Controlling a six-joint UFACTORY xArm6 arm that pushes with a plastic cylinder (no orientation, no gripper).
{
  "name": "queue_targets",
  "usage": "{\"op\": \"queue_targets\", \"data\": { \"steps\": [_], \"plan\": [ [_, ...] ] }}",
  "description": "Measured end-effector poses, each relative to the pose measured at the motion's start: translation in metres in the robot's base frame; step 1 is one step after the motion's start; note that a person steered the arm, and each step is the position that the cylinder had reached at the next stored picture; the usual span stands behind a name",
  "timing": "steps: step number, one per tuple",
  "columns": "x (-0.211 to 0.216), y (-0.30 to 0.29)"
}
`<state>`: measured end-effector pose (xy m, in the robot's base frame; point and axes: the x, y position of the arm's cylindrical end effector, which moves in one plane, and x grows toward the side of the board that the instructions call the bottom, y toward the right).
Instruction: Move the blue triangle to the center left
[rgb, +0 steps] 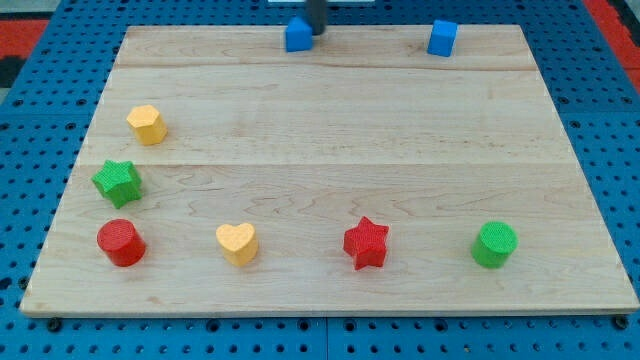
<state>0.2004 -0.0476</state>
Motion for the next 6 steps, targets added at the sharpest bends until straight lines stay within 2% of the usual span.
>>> {"op": "queue_targets", "data": {
  "steps": [2,4,5,6],
  "plan": [
    [0.062,-0.109],
    [0.12,-0.164],
    [0.12,-0.104],
    [0.156,-0.082]
  ]
}}
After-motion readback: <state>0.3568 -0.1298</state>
